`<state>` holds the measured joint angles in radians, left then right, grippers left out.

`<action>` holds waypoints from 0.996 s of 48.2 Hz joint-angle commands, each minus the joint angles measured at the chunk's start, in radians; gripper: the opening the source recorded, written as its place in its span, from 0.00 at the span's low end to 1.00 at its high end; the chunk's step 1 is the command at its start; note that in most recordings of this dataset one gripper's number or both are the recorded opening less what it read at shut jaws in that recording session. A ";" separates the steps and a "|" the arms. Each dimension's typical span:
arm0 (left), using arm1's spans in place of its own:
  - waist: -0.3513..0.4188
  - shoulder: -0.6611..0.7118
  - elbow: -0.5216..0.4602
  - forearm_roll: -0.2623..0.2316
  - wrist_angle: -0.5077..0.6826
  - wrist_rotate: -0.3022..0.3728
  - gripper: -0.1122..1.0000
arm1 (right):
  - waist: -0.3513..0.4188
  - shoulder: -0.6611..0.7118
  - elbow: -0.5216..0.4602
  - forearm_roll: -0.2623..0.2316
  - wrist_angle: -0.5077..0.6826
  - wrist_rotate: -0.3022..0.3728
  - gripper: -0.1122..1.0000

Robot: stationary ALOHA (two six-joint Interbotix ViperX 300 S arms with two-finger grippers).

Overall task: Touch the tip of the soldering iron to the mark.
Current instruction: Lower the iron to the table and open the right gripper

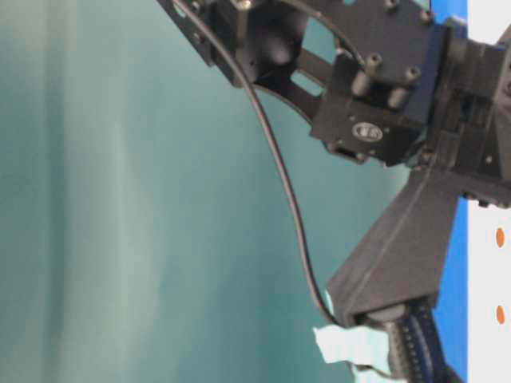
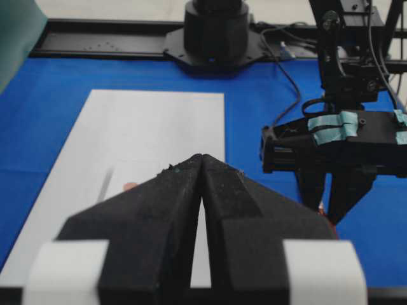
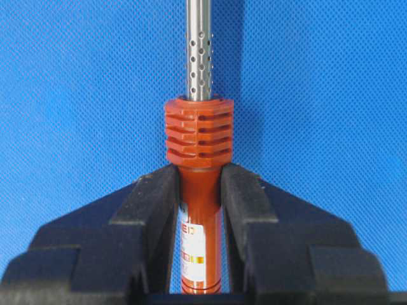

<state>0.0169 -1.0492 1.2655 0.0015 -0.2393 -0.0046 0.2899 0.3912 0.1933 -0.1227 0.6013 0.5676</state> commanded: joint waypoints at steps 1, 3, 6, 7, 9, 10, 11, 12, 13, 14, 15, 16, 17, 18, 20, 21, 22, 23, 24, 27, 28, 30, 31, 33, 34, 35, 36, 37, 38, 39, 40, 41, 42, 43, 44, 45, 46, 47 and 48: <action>0.002 0.005 -0.014 0.002 -0.008 0.000 0.10 | 0.000 -0.011 -0.008 0.008 -0.018 0.000 0.16; 0.000 0.003 -0.014 0.000 -0.005 0.000 0.10 | 0.000 -0.011 -0.009 0.008 -0.026 0.000 0.16; 0.002 0.005 -0.014 0.002 -0.008 0.000 0.10 | 0.000 -0.011 -0.008 0.009 -0.034 0.000 0.16; 0.002 0.005 -0.014 0.000 -0.008 0.000 0.10 | 0.000 -0.012 -0.009 0.009 -0.035 0.000 0.16; 0.002 0.005 -0.014 0.002 -0.005 0.000 0.10 | 0.000 -0.011 -0.008 0.012 -0.035 0.000 0.16; 0.002 0.005 -0.014 0.002 -0.008 0.000 0.10 | 0.000 -0.011 -0.008 0.012 -0.035 0.000 0.16; 0.002 0.005 -0.014 0.000 -0.008 0.000 0.10 | 0.000 -0.011 -0.008 0.012 -0.034 0.000 0.16; 0.002 0.005 -0.014 0.000 -0.008 0.000 0.10 | 0.000 -0.011 -0.008 0.012 -0.032 -0.002 0.16; 0.002 0.005 -0.012 0.002 -0.008 0.000 0.10 | 0.000 -0.011 -0.008 0.012 -0.032 -0.002 0.16; 0.000 0.005 -0.012 0.000 -0.005 0.000 0.10 | 0.000 -0.011 -0.009 0.012 -0.032 -0.002 0.16; 0.002 0.003 -0.014 0.000 -0.005 0.000 0.10 | 0.000 -0.011 -0.008 0.012 -0.032 -0.002 0.16; 0.000 0.005 -0.012 0.002 -0.008 0.000 0.10 | 0.000 -0.011 -0.008 0.012 -0.032 -0.002 0.16; 0.000 0.003 -0.012 0.000 -0.005 0.000 0.10 | 0.000 -0.011 -0.008 0.012 -0.032 0.000 0.16; 0.000 0.005 -0.012 0.002 -0.008 0.000 0.10 | -0.002 -0.011 -0.009 0.014 -0.032 0.000 0.16; 0.000 0.005 -0.012 0.000 -0.005 0.000 0.10 | -0.002 -0.011 -0.008 0.012 -0.032 0.000 0.16; 0.000 0.005 -0.012 0.000 -0.008 0.000 0.10 | -0.002 -0.011 -0.008 0.012 -0.032 0.000 0.16; 0.000 0.005 -0.012 0.002 -0.005 0.000 0.10 | 0.000 -0.012 -0.009 0.012 -0.032 0.000 0.17; 0.000 0.005 -0.011 0.000 -0.008 0.000 0.10 | 0.000 -0.011 -0.009 0.014 -0.032 -0.002 0.20; 0.000 0.005 -0.011 0.000 -0.005 0.000 0.10 | 0.000 -0.012 -0.009 0.014 -0.032 -0.002 0.24; 0.000 0.005 -0.012 0.000 -0.008 0.000 0.10 | 0.000 -0.012 -0.009 0.012 -0.032 -0.003 0.37; 0.002 0.003 -0.011 0.000 -0.005 0.000 0.10 | -0.002 -0.011 -0.011 0.011 -0.032 -0.003 0.43; 0.002 0.005 -0.012 0.000 -0.005 0.000 0.10 | 0.000 -0.012 -0.011 0.009 -0.032 -0.005 0.54; 0.002 0.003 -0.011 0.000 -0.005 0.000 0.10 | 0.000 -0.014 -0.011 0.008 -0.032 -0.005 0.60; 0.002 0.003 -0.011 0.000 -0.005 0.000 0.10 | 0.000 -0.015 -0.012 0.005 -0.031 -0.005 0.72; 0.000 0.003 -0.011 0.002 -0.008 0.000 0.10 | 0.000 -0.017 -0.012 0.005 -0.031 -0.006 0.77; 0.000 0.005 -0.011 0.000 -0.008 0.000 0.10 | -0.002 -0.018 -0.012 0.002 -0.031 -0.006 0.82; 0.002 0.003 -0.011 0.000 -0.005 0.000 0.10 | 0.000 -0.023 -0.012 0.000 -0.031 -0.006 0.86; 0.000 0.005 -0.011 0.000 -0.005 0.000 0.10 | 0.000 -0.028 -0.012 -0.002 -0.031 -0.006 0.90; 0.002 0.003 -0.012 0.002 -0.005 0.000 0.10 | 0.000 -0.031 -0.011 -0.002 -0.029 -0.006 0.93; 0.000 0.003 -0.012 0.000 -0.008 0.000 0.10 | 0.000 -0.035 -0.011 -0.002 -0.029 -0.008 0.93; 0.000 0.003 -0.012 0.000 -0.008 0.000 0.10 | 0.000 -0.038 -0.011 -0.003 -0.028 -0.008 0.92; 0.000 0.003 -0.011 0.000 -0.005 0.000 0.10 | 0.000 -0.044 -0.011 -0.003 -0.026 -0.008 0.90; 0.000 0.003 -0.011 0.000 -0.005 0.000 0.10 | 0.000 -0.051 -0.009 -0.003 -0.023 -0.008 0.89; 0.002 0.003 -0.011 0.000 -0.008 0.000 0.10 | 0.000 -0.060 -0.009 -0.003 -0.018 -0.009 0.88; 0.000 0.003 -0.012 0.000 -0.005 0.000 0.10 | 0.000 -0.066 -0.009 -0.003 -0.012 -0.009 0.87; 0.000 0.003 -0.011 0.000 -0.008 0.000 0.10 | 0.000 -0.074 -0.008 -0.003 -0.006 -0.009 0.86; 0.000 0.003 -0.011 0.002 -0.005 0.000 0.10 | 0.000 -0.081 -0.008 -0.003 0.002 -0.009 0.86; 0.002 0.003 -0.011 0.002 -0.008 0.000 0.10 | 0.000 -0.091 -0.009 -0.003 0.011 -0.009 0.86; 0.002 0.003 -0.011 0.000 -0.008 0.000 0.10 | 0.000 -0.098 -0.009 -0.005 0.018 -0.009 0.86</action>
<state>0.0153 -1.0492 1.2655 0.0000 -0.2393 -0.0046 0.2899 0.3620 0.1933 -0.1227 0.6013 0.5584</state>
